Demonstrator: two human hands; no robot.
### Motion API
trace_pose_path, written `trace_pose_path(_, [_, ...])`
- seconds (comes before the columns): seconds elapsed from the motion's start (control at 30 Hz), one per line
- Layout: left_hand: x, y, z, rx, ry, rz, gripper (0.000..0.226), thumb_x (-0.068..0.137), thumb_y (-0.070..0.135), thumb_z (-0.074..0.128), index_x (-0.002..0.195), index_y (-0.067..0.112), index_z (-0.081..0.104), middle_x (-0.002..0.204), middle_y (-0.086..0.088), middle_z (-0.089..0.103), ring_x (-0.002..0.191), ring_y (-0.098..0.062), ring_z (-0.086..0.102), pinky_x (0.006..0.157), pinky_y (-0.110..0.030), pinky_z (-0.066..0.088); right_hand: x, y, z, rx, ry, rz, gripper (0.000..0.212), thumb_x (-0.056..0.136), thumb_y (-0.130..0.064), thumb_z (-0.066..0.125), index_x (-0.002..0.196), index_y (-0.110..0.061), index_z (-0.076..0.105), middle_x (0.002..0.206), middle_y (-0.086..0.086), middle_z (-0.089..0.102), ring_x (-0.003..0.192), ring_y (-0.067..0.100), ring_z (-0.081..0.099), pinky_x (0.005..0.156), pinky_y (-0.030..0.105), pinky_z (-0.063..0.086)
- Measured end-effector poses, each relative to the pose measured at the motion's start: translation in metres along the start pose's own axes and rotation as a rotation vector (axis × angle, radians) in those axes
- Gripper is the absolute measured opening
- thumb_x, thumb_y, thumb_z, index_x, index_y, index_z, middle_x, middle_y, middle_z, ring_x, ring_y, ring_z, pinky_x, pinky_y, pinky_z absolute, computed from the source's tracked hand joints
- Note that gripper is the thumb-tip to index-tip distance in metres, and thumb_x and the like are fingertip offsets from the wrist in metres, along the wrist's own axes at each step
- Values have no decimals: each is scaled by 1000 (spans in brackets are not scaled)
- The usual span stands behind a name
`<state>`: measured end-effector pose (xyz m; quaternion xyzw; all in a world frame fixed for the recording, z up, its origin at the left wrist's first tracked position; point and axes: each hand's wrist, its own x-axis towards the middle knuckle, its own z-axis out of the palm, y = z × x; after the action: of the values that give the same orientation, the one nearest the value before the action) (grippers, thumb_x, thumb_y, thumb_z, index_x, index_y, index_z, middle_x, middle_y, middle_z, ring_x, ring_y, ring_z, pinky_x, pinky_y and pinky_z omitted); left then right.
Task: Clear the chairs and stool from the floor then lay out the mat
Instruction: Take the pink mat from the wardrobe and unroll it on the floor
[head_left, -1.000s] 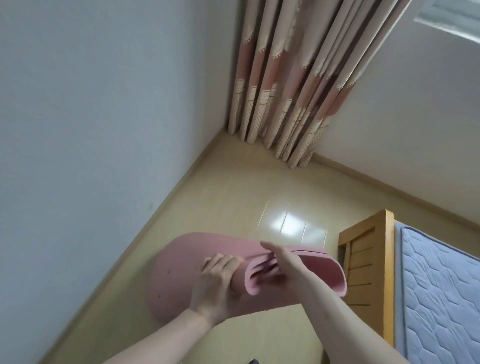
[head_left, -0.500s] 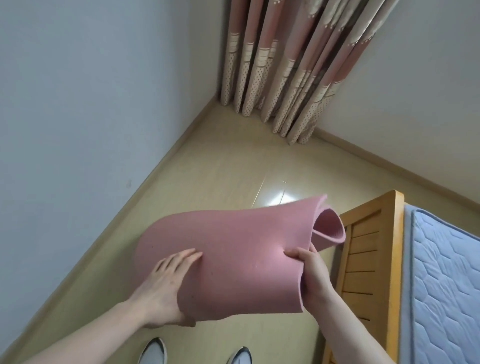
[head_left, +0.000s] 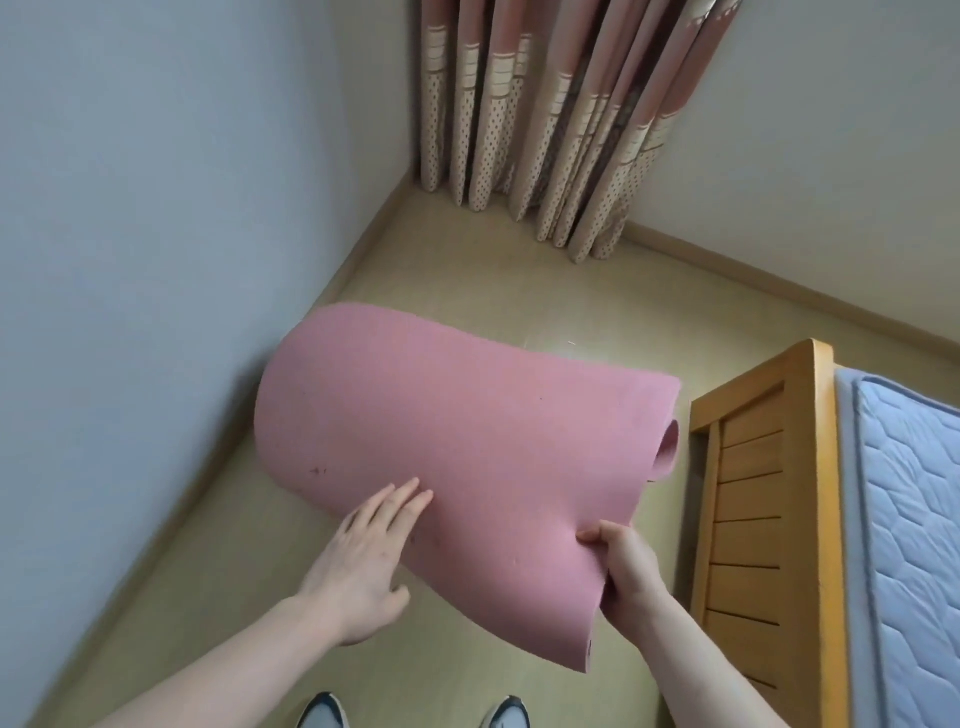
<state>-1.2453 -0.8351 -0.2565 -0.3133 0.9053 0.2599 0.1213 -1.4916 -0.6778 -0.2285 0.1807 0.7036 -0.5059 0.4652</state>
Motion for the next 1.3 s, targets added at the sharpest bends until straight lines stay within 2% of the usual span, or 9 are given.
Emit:
trace_pose_path(0.1, [5, -2, 30, 8, -88, -29, 96, 86, 29, 59, 159, 32, -4, 166, 12, -10, 154, -13, -3, 125, -35, 15, 32, 32, -22, -118, 143, 81, 23, 74, 10, 54, 92, -3, 58, 77, 13, 56, 66, 28, 50, 59, 31, 39])
trace_pose_path(0.23, [20, -7, 58, 15, -184, -63, 92, 86, 28, 58, 159, 31, 3, 166, 12, -5, 153, -11, 3, 123, -39, 24, 69, 76, -53, -267, 195, 190, 21, 51, -3, 53, 70, -8, 60, 71, 13, 53, 61, 26, 45, 55, 28, 31])
trace_pose_path(0.37, [47, -12, 75, 15, -225, -110, 88, 85, 27, 59, 158, 29, 10, 165, 11, 2, 151, -15, 14, 118, -39, 33, 101, 112, -79, -348, 216, 260, 27, 42, -7, 48, 67, -11, 58, 65, 11, 51, 60, 25, 43, 53, 27, 28])
trace_pose_path(0.5, [86, -14, 93, 27, -235, -161, 87, 82, 25, 61, 156, 28, 16, 164, 9, 6, 148, -20, 22, 112, -44, 41, 129, 124, -93, -427, 237, 232, 24, 64, -3, 54, 88, -8, 56, 73, 10, 59, 65, 27, 50, 57, 28, 36])
trace_pose_path(0.6, [119, -20, 111, 74, -257, -155, 90, 79, 28, 65, 155, 29, 17, 165, 6, 5, 148, -25, 22, 111, -47, 42, 162, 136, -102, -545, 278, 201, 46, 78, -8, 55, 122, -8, 42, 103, 15, 66, 90, 34, 65, 76, 38, 52])
trace_pose_path(0.7, [149, -28, 134, 111, -305, -206, 94, 79, 32, 68, 157, 31, 15, 167, 7, 0, 150, -26, 17, 114, -45, 39, 188, 150, -110, -673, 315, 139, 63, 83, -10, 57, 140, -12, 31, 123, 16, 62, 109, 40, 63, 91, 41, 51])
trace_pose_path(0.9, [167, -45, 183, 192, -520, -294, 97, 82, 39, 66, 160, 28, 9, 168, 3, 7, 151, -29, 17, 119, -44, 31, 222, 180, -115, -785, 233, 148, 110, 79, -31, 81, 159, -7, 10, 161, 15, 26, 148, 33, 32, 120, 46, 31])
trace_pose_path(1.17, [152, -62, 204, 244, -551, -297, 90, 85, 39, 63, 160, 28, 14, 163, 2, 21, 144, -27, 29, 115, -41, 37, 262, 140, -69, -1100, 141, -234, 104, 86, -37, 73, 162, -19, 4, 169, 8, 4, 155, 29, 13, 125, 43, 19])
trace_pose_path(1.3, [155, -74, 195, 241, -383, -235, 87, 81, 35, 67, 156, 28, 24, 159, 1, 25, 141, -25, 32, 113, -41, 39, 284, 105, -40, -1243, 85, -391, 112, 81, -43, 78, 162, -23, 4, 169, 6, 5, 154, 31, 10, 124, 45, 21])
